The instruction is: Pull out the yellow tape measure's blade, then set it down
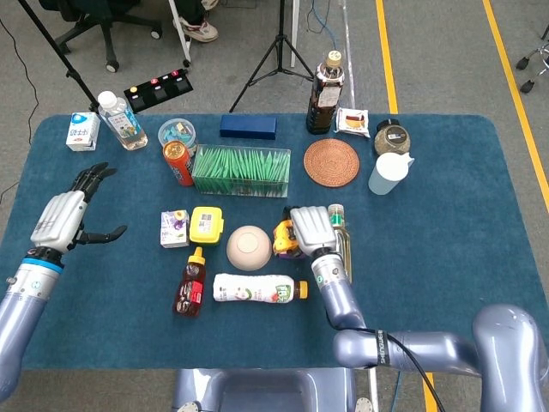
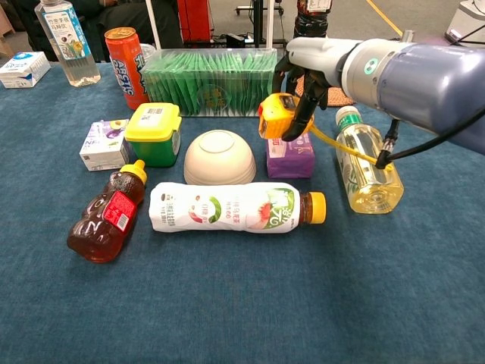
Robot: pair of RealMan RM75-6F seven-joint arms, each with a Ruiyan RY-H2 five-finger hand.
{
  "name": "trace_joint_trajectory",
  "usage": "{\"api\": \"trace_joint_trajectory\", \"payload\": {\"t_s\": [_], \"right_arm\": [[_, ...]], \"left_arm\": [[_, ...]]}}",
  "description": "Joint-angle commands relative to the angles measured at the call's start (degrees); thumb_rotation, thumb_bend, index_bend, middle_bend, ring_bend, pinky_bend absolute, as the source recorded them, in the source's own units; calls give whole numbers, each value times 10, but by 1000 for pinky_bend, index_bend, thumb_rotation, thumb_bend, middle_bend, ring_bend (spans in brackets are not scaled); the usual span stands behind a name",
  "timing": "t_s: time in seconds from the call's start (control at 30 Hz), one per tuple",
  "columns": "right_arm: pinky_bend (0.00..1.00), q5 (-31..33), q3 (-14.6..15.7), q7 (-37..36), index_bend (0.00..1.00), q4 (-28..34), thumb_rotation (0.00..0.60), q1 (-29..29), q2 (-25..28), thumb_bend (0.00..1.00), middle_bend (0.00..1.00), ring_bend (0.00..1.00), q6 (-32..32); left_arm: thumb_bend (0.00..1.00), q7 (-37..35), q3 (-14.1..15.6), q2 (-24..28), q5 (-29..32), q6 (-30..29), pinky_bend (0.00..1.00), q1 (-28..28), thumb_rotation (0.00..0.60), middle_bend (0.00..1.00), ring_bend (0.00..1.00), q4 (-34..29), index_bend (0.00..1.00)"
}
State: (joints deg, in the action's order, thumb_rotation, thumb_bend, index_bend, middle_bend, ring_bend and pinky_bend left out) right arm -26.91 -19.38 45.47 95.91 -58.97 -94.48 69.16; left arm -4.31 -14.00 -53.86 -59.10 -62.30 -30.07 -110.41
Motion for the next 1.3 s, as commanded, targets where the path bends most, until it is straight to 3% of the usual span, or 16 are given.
{"api": "trace_joint_trajectory", "payload": {"t_s": [0.03, 0.23, 0.33, 0.63, 0.93, 1.03, 1.13, 1.3], "right_arm": [[392, 8, 1, 6, 356, -2, 600, -4, -3, 238, 393, 393, -6], [284, 27, -1, 16, 109, -4, 600, -12, -1, 207, 225, 226, -15], [258, 31, -1, 15, 35, -3, 600, -13, 0, 200, 175, 184, -15], [247, 32, -1, 15, 20, 14, 600, -11, 22, 200, 165, 172, -12], [281, 3, -10, -25, 204, 75, 600, 22, 81, 214, 241, 226, 12], [313, -20, -12, -53, 281, 91, 600, 40, 101, 228, 288, 270, 23], [421, -51, -9, -81, 390, 102, 600, 61, 117, 249, 366, 359, 35], [520, -153, 8, -138, 569, 82, 600, 94, 119, 291, 522, 502, 74]], "left_arm": [[205, -6, 0, 0, -4, 1, 206, 3, 600, 59, 0, 5, 87], [205, -20, 0, 0, -10, -1, 206, 11, 600, 60, 0, 8, 87], [205, -24, 1, -1, -12, 0, 206, 14, 600, 59, 0, 12, 87], [204, -33, -3, 1, -14, -3, 205, 20, 600, 60, 0, 16, 87], [205, -40, 1, 9, -14, -10, 210, 35, 600, 59, 0, 20, 118], [206, -36, 8, 9, -16, -15, 213, 43, 600, 60, 0, 26, 175], [206, -24, 15, 7, -22, -25, 220, 51, 600, 76, 0, 32, 258], [207, 16, 27, 3, -31, -53, 241, 64, 600, 162, 28, 38, 404]]}}
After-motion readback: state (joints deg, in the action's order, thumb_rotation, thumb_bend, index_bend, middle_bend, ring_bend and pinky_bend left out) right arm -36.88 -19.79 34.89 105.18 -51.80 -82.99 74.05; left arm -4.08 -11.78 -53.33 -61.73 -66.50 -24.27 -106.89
